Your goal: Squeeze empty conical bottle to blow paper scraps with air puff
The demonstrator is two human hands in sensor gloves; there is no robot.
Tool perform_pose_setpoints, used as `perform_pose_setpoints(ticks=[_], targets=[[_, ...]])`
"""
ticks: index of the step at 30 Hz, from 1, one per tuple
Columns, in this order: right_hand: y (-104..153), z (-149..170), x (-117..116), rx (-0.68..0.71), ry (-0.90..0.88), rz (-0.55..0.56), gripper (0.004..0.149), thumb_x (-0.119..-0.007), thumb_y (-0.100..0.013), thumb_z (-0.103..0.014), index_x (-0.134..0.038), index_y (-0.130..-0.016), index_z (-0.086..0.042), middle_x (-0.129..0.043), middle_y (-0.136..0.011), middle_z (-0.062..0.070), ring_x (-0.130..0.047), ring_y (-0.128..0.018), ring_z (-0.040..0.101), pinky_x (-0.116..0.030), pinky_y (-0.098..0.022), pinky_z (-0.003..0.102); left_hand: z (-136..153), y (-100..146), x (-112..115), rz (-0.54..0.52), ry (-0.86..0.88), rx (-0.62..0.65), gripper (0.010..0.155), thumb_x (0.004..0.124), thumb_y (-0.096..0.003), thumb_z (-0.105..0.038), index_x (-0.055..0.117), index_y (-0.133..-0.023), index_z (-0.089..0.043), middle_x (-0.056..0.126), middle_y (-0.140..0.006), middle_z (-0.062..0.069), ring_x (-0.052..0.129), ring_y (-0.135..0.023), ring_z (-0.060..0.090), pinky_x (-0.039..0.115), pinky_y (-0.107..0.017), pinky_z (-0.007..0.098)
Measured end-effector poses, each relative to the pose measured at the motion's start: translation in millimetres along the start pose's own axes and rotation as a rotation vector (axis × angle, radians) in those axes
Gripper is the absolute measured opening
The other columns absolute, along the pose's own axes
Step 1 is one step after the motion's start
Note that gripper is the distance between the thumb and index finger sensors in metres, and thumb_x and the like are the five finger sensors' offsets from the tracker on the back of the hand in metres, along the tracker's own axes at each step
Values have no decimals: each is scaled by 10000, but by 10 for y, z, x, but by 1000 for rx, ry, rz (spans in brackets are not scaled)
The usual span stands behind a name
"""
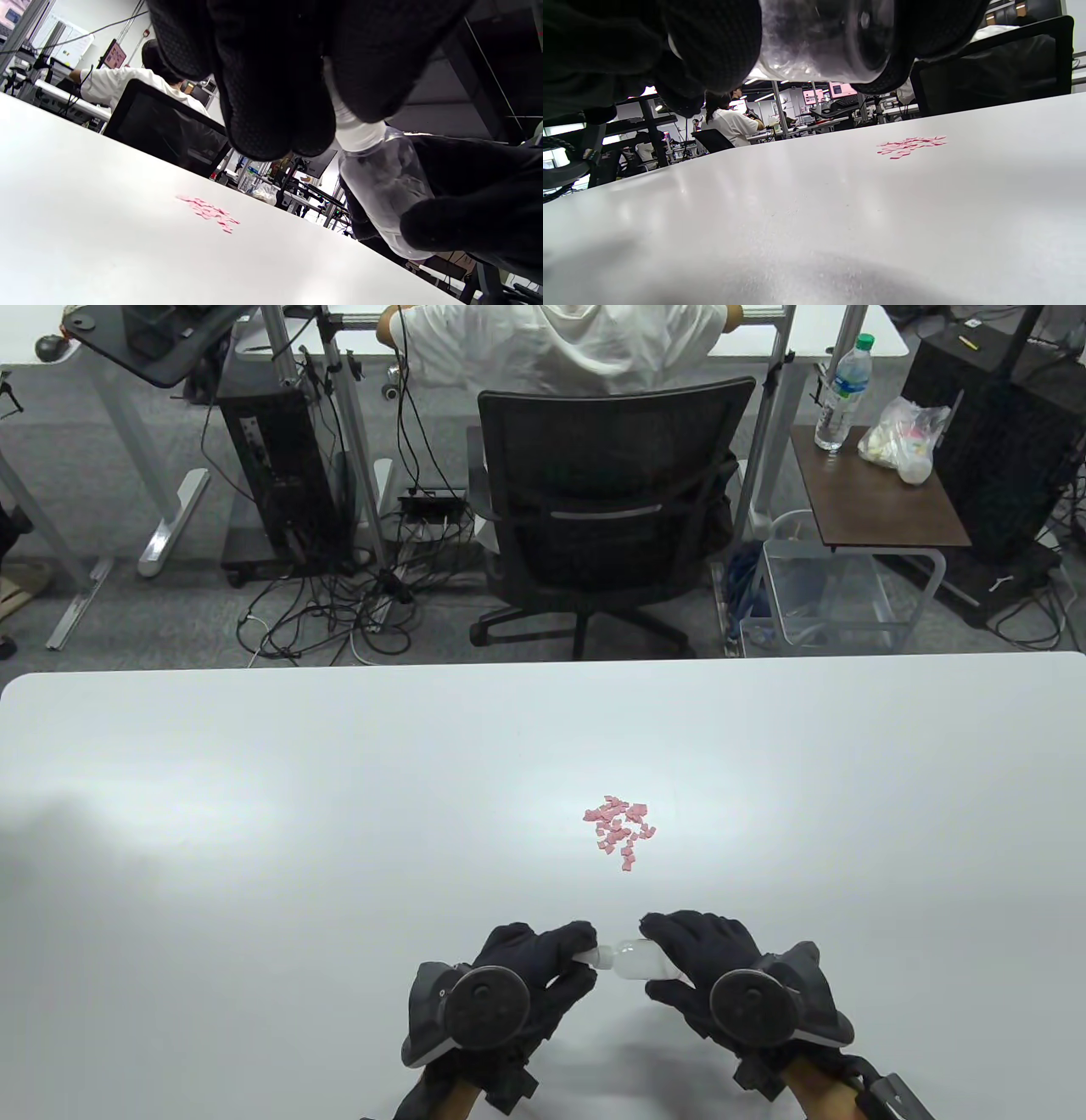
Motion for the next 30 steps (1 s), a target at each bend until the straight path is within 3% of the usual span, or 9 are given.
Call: perform_pose_setpoints(ticks=[13, 18, 20, 25, 30], targets=[[19, 24, 105, 0, 4, 53, 689, -883, -483, -386, -676, -1083, -118, -786, -998, 181, -866, -851, 443, -614, -676, 702, -5, 13, -80, -72, -46, -35, 492, 851, -509, -436, 884, -892, -128, 1081, -669, 11, 1128, -556, 195, 678, -738, 474], [38, 179, 154, -52, -40, 45, 691, -879, -487, -384, -671, -1087, -111, -782, -1002, 184, -862, -856, 446, -587, -684, 713, 107, 12, -187, -72, -58, -130, 478, 859, -518, -429, 878, -918, -168, 1072, -714, 19, 1114, -601, 201, 667, -745, 480], [47, 230, 175, -74, -52, 54, 690, -879, -487, -382, -671, -1087, -110, -781, -1001, 187, -860, -856, 447, -582, -685, 714, 196, -8, -235, -16, -84, -210, 464, 864, -533, -391, 861, -947, -183, 1058, -764, 31, 1106, -644, 207, 659, -750, 486], [56, 295, 206, -90, -48, 65, 691, -876, -489, -382, -668, -1088, -108, -778, -1003, 187, -859, -856, 447, -579, -685, 715, 519, -49, -395, -13, -137, -338, 449, 878, -536, -362, 858, -960, -216, 1046, -804, 20, 1104, -679, 191, 669, -745, 479], [48, 322, 216, -102, -43, 62, 693, -874, -491, -383, -665, -1090, -106, -776, -1004, 189, -856, -858, 447, -574, -688, 716, 1027, -95, -657, 2, -216, -472, 442, 896, -531, -350, 867, -953, -224, 1034, -817, 27, 1099, -686, 200, 666, -743, 495]])
Point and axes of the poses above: the tracker on the back of each hand, its own z axis roughly to the little-finger side, its own y axis roughly from the fingertips to the wrist, x = y × z, the point moved 1 cm from there along -y, roughly from the wrist to the fingertips
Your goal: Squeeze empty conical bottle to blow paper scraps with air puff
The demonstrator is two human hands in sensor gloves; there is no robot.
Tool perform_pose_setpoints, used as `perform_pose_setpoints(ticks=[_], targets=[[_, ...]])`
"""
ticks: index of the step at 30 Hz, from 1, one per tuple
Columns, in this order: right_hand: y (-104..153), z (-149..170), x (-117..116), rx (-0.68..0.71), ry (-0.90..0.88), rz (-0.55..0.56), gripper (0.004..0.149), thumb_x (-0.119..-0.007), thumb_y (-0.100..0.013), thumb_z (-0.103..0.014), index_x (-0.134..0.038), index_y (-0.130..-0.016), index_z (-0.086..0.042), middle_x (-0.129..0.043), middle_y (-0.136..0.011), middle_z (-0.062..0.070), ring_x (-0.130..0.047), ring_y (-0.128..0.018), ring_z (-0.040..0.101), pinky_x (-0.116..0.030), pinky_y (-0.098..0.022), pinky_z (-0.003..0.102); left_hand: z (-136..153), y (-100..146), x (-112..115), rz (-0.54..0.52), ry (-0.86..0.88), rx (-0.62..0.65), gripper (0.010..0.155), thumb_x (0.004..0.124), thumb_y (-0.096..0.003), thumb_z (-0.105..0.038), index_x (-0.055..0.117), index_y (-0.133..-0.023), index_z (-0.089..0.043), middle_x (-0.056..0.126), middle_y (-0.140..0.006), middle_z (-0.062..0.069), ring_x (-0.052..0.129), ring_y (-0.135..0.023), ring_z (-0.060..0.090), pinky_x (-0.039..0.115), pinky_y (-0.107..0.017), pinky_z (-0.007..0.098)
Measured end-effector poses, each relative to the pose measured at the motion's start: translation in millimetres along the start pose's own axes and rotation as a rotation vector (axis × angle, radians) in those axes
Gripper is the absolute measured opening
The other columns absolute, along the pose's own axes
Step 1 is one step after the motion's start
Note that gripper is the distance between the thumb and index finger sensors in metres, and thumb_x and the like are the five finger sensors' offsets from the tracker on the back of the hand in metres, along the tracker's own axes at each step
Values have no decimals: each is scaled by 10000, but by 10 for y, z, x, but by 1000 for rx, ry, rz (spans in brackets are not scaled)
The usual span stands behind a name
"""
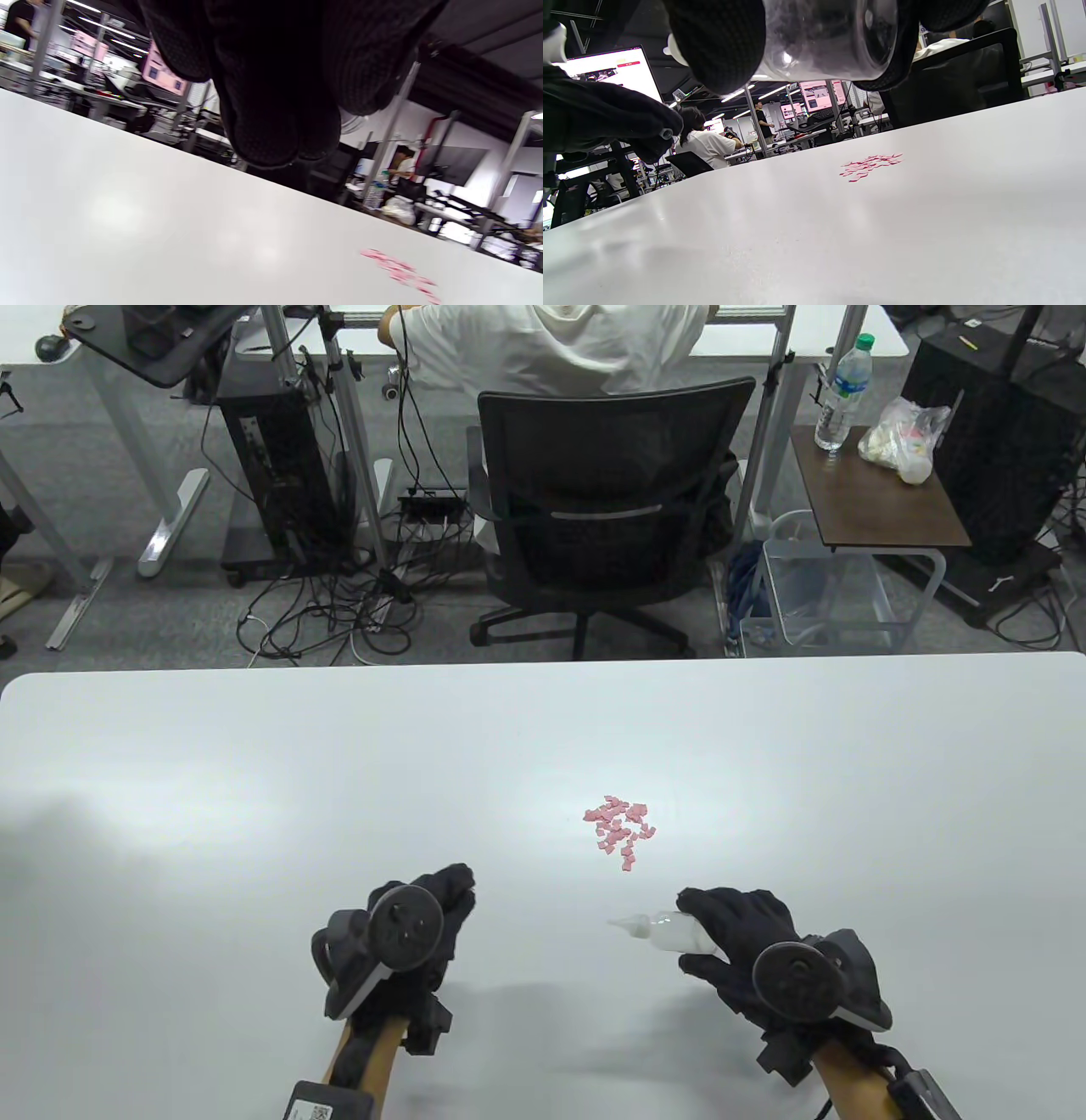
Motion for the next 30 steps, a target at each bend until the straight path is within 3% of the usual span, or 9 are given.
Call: perform_pose_setpoints(ticks=[3, 6, 13, 20, 30], targets=[[-1, 16, 14, -39, 38, 33, 693, -872, -495, -383, -664, -1091, -99, -776, -1000, 194, -856, -851, 452, -560, -683, 731, 207, -197, -76, 111, -135, -83, 442, 896, -537, -334, 852, -961, -215, 1003, -850, 41, 1065, -720, 233, 625, -761, 525], [2, 51, 30, -57, 28, 33, 693, -869, -497, -384, -662, -1093, -96, -774, -1001, 196, -855, -851, 452, -552, -684, 736, 471, -378, -153, 123, -382, -151, 439, 902, -530, -343, 861, -953, -233, 984, -870, 31, 1051, -737, 230, 613, -769, 531], [-25, 80, 39, -67, 34, 32, 691, -866, -500, -383, -660, -1094, -96, -771, -1002, 199, -852, -850, 454, -545, -684, 739, 1371, -592, -153, 181, -655, -388, 432, 920, -512, -339, 890, -934, -249, 957, -914, 49, 1042, -773, 230, 615, -769, 537], [-46, 42, 48, -68, 71, 44, 693, -862, -503, -390, -658, -1096, -93, -774, -999, 199, -857, -845, 450, -552, -681, 740, 2038, -595, -81, 178, -633, -527, 430, 944, -498, -326, 895, -920, -257, 965, -895, 32, 1050, -764, 213, 610, -774, 535], [-47, 16, 43, -67, 94, 35, 693, -858, -507, -396, -659, -1096, -90, -774, -998, 198, -855, -844, 450, -550, -681, 743, 2204, -641, -27, 186, -591, -536, 444, 978, -462, -369, 906, -886, -259, 1009, -826, -4, 1088, -701, 163, 610, -778, 533]])
Point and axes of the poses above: the tracker on the back of each hand, its own z axis roughly to the little-finger side, its own y axis roughly from the fingertips to the wrist, x = y × z, the point moved 1 cm from there along -y, roughly from the wrist to the fingertips
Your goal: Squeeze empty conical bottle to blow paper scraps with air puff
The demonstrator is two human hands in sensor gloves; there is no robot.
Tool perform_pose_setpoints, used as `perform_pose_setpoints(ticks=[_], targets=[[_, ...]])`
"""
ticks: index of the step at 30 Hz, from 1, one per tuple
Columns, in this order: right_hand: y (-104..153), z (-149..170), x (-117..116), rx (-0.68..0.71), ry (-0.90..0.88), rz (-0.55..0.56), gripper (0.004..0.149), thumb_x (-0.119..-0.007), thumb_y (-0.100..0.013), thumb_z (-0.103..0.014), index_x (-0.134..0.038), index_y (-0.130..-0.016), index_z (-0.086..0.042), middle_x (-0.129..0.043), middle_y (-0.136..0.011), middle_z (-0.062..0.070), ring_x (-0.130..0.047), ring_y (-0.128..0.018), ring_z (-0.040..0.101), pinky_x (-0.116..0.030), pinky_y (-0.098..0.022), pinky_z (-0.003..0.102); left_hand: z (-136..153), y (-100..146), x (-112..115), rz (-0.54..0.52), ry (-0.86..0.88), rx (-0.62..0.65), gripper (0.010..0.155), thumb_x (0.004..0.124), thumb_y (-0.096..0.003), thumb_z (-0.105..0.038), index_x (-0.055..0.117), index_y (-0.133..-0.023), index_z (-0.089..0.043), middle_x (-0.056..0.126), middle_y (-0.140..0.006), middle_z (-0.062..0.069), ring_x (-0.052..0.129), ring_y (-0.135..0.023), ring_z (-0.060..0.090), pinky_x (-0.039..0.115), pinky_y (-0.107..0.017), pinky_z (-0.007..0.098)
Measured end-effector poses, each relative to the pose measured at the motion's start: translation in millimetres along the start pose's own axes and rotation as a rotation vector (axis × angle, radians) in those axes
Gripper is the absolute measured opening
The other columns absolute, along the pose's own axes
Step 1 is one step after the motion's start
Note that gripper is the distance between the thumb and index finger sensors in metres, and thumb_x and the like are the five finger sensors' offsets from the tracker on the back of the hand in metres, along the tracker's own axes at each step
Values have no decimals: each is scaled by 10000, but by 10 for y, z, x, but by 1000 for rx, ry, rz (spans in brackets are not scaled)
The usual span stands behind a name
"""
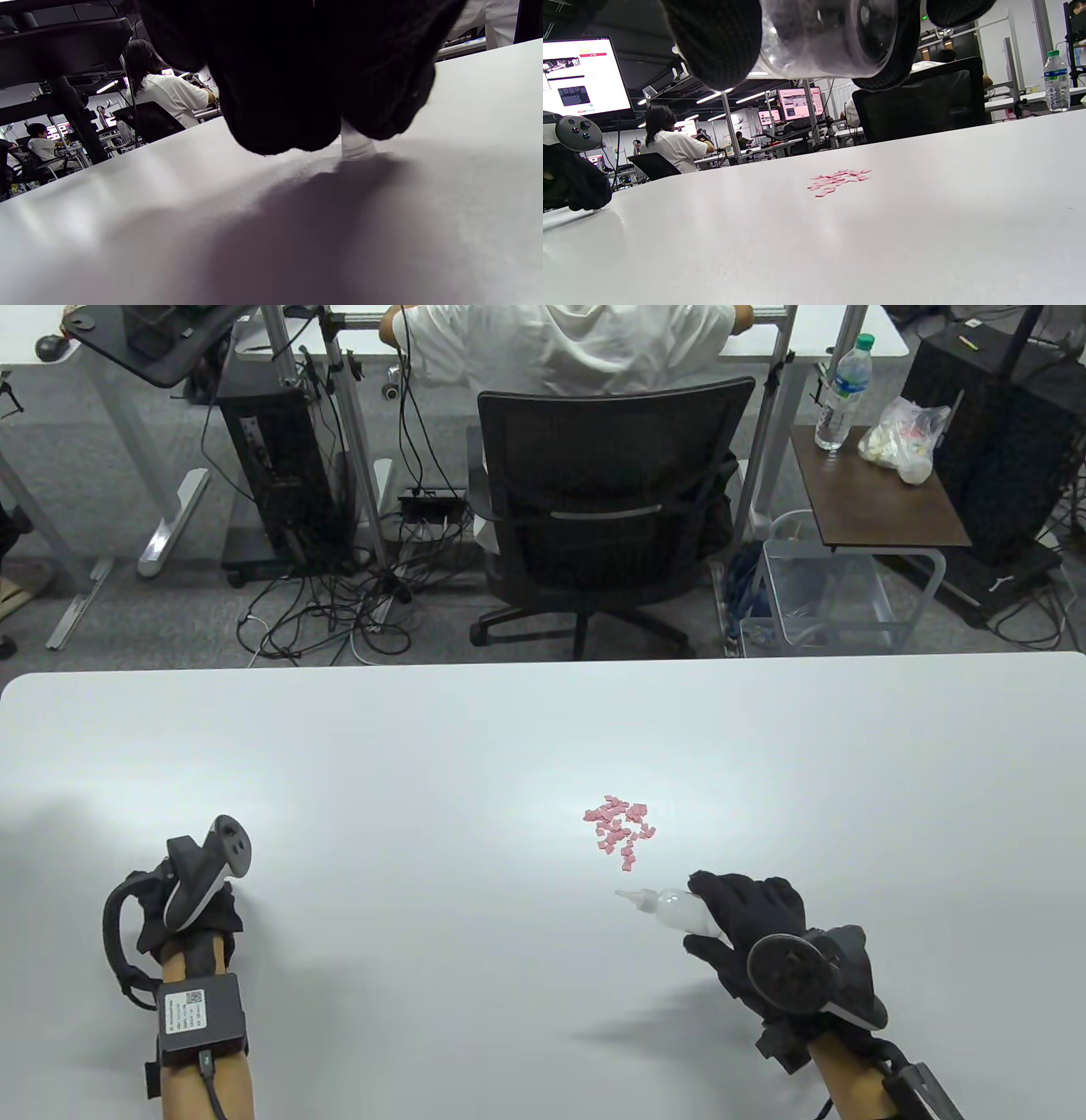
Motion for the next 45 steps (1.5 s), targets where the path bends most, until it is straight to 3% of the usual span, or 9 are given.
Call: perform_pose_setpoints(ticks=[4, 12, 22, 24, 29, 36, 41, 45], targets=[[8, 18, 10, -2, -17, 2, 693, -858, -506, -395, -659, -1096, -93, -775, -997, 200, -855, -842, 449, -548, -680, 745, 14, -20, 41, 43, 12, 7, 483, 975, -473, -354, 873, -934, -251, 994, -875, 0, 1076, -742, 170, 593, -787, 543], [12, 52, -20, -10, -24, -12, 693, -857, -507, -394, -657, -1097, -90, -774, -997, 201, -854, -843, 451, -539, -682, 747, 73, -4, 45, 119, -18, 32, 719, 924, -482, -467, 671, -1115, -240, 840, -1077, 28, 946, -937, 216, 469, -820, 612], [15, 86, 15, -35, -50, 5, 692, -855, -508, -392, -655, -1097, -89, -772, -998, 202, -853, -843, 454, -535, -682, 748, 294, 136, -299, 50, 58, 6, 782, 855, -497, -551, 587, -1164, -241, 724, -1164, 73, 843, -1019, 286, 416, -822, 643], [15, 90, 27, -40, -45, 13, 687, -854, -510, -388, -656, -1094, -85, -772, -1001, 207, -853, -845, 453, -538, -682, 747, 292, 204, -401, -14, 69, 11, 778, 843, -504, -556, 584, -1166, -240, 711, -1171, 83, 829, -1028, 298, 410, -820, 649], [15, 112, 63, -54, -42, 30, 685, -869, -504, -381, -664, -1073, -58, -809, -997, 218, -886, -827, 444, -558, -681, 737, 96, 519, -745, -182, 127, 118, 788, 814, -517, -578, 545, -1182, -252, 661, -1199, 94, 776, -1066, 320, 347, -814, 681], [24, 247, 85, -118, -36, 73, 685, -887, -488, -389, -677, -1065, -86, -839, -974, 199, -908, -813, 426, -584, -680, 721, -576, 1450, -1361, -452, 292, 351, 772, 802, -527, -582, 552, -1182, -258, 663, -1200, 101, 760, -1081, 326, 334, -812, 686], [73, 424, 70, -178, -75, 81, 690, -898, -478, -387, -673, -1086, -151, -830, -994, 143, -879, -839, 414, -572, -685, 721, -974, 1998, -1297, -462, 435, 447, 775, 795, -529, -590, 553, -1185, -255, 666, -1200, 104, 761, -1080, 329, 340, -812, 684], [97, 476, 64, -200, -56, 64, 689, -873, -488, -407, -683, -1086, -123, -828, -983, 165, -876, -844, 413, -558, -688, 726, -1182, 2074, -983, -361, 462, 470, 782, 785, -532, -601, 537, -1190, -257, 660, -1203, 104, 759, -1082, 325, 338, -811, 684]])
Point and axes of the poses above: the tracker on the back of each hand, its own z axis roughly to the little-finger side, its own y axis roughly from the fingertips to the wrist, x = y × z, the point moved 1 cm from there along -y, roughly from the wrist to the fingertips
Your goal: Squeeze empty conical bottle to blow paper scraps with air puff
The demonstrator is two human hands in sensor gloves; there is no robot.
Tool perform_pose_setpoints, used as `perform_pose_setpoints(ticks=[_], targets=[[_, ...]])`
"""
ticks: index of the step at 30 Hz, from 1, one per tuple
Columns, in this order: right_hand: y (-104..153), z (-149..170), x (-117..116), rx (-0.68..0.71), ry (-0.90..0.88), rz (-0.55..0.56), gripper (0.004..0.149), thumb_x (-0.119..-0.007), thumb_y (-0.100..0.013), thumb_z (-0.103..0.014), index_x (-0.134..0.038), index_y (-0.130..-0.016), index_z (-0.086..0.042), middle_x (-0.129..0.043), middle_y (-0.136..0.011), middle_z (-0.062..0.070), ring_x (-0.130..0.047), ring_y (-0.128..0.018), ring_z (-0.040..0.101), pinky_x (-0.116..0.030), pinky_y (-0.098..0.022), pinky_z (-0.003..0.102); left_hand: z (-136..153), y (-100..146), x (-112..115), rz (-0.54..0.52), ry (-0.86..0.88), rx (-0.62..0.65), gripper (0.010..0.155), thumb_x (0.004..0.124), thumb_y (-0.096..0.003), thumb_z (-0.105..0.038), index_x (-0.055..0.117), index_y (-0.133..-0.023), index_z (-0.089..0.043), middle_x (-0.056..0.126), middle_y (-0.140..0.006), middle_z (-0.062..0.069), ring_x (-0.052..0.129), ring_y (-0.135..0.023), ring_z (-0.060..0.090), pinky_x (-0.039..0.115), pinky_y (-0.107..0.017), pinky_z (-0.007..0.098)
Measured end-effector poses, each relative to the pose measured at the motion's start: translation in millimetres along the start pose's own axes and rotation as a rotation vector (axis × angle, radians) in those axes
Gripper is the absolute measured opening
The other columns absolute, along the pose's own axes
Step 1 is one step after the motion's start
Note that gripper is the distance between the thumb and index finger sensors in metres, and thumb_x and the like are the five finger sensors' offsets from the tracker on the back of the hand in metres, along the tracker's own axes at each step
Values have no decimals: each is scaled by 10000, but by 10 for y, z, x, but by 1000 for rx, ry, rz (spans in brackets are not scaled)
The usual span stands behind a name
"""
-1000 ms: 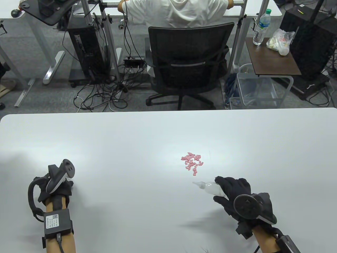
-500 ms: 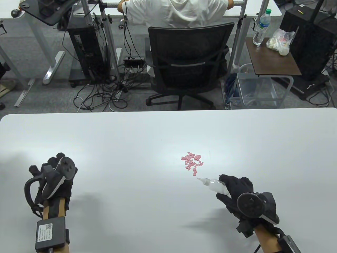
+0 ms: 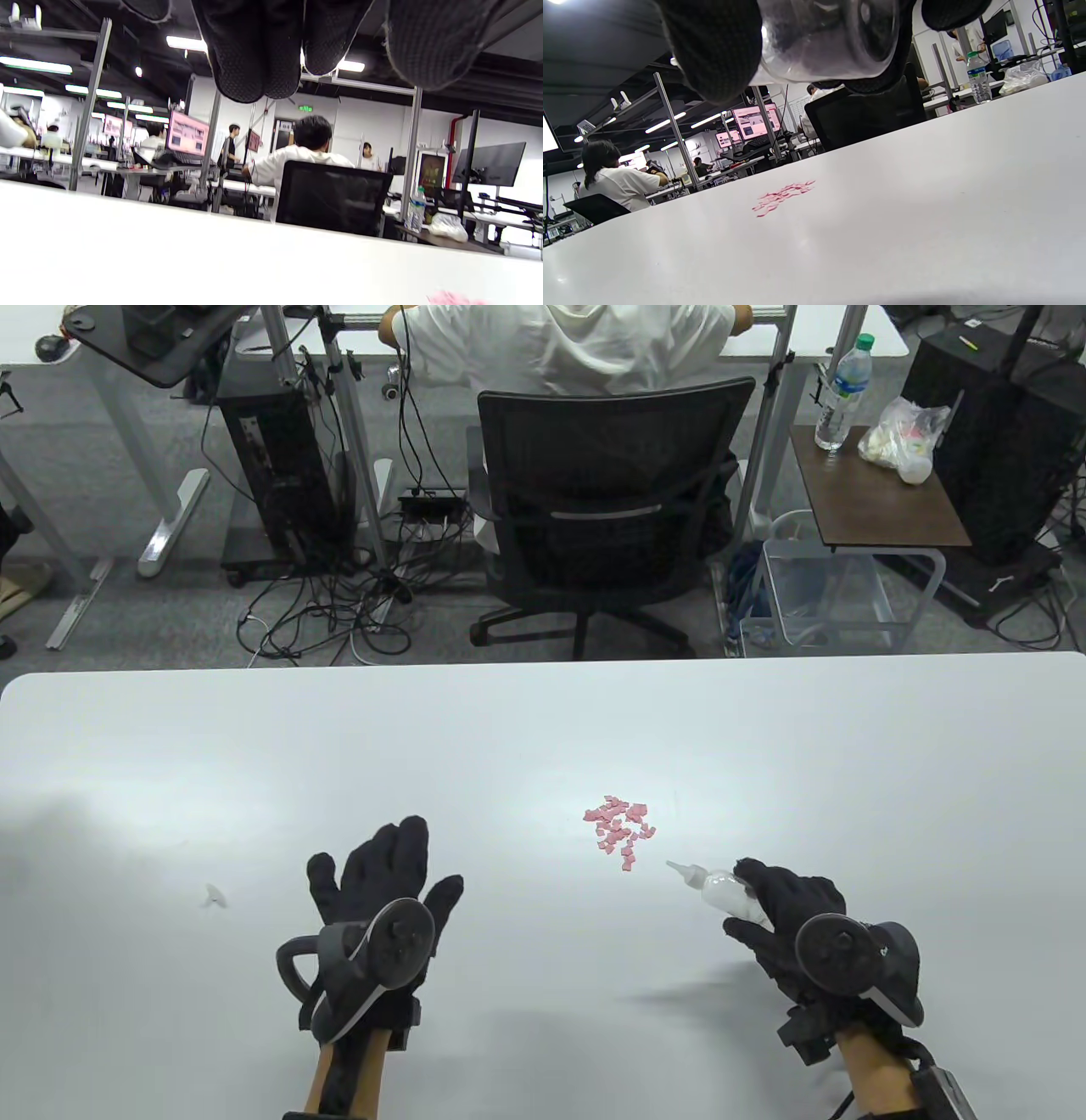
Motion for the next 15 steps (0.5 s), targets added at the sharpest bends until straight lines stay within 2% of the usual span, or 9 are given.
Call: perform_pose_setpoints(ticks=[2, 4, 5, 6, 8, 11, 15], targets=[[-2, 23, 19, -23, 28, 22, 695, -846, -492, -421, -673, -1092, -116, -811, -997, 174, -864, -854, 417, -544, -690, 732, 41, 34, 180, 4, 52, -1, 774, 794, -531, -589, 554, -1183, -246, 679, -1189, 111, 773, -1068, 332, 344, -809, 684], [-24, 55, 42, -56, 80, 24, 687, -853, -493, -401, -669, -1099, -133, -753, -1045, 191, -820, -896, 432, -518, -696, 745, 73, 37, 260, 85, 24, 5, 776, 789, -534, -590, 547, -1184, -243, 673, -1193, 90, 767, -1073, 337, 336, -808, 686], [-43, 81, 47, -81, 134, 26, 682, -869, -495, -371, -661, -1106, -151, -697, -1085, 207, -769, -938, 446, -494, -703, 753, 91, 50, 271, 98, -8, 7, 779, 782, -538, -596, 534, -1189, -247, 660, -1197, 118, 758, -1079, 337, 330, -809, 685], [-70, 103, 51, -102, 186, 36, 687, -887, -488, -343, -662, -1106, -146, -687, -1093, 205, -760, -951, 454, -491, -703, 756, 103, 58, 278, 87, -23, 13, 777, 782, -535, -596, 540, -1186, -248, 669, -1195, 88, 764, -1076, 333, 337, -809, 682], [-171, 177, 58, -167, 334, 59, 688, -899, -482, -322, -658, -1106, -161, -718, -1085, 166, -761, -972, 469, -487, -700, 764, 141, 64, 304, 73, -34, 28, 777, 783, -534, -597, 542, -1186, -249, 682, -1190, 83, 775, -1071, 328, 340, -809, 681], [-312, 200, 71, -198, 454, 60, 682, -923, -464, -329, -675, -1085, -192, -767, -1062, 128, -811, -960, 446, -507, -709, 750, 165, 47, 325, 113, 5, 32, 779, 780, -537, -596, 534, -1188, -247, 674, -1194, 88, 768, -1074, 331, 331, -810, 682], [-566, 177, 20, -244, 602, -7, 676, -935, -455, -339, -689, -1077, -242, -785, -1065, 91, -811, -986, 407, -493, -737, 735, 170, 41, 332, 113, 18, 37, 782, 778, -537, -597, 532, -1191, -245, 676, -1193, 92, 769, -1072, 336, 333, -811, 680]])
Point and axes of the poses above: the tracker on the back of each hand, its own z axis roughly to the little-finger side, its own y axis roughly from the fingertips to the wrist, x = y × z, the point moved 1 cm from there along -y, roughly from the wrist to the fingertips
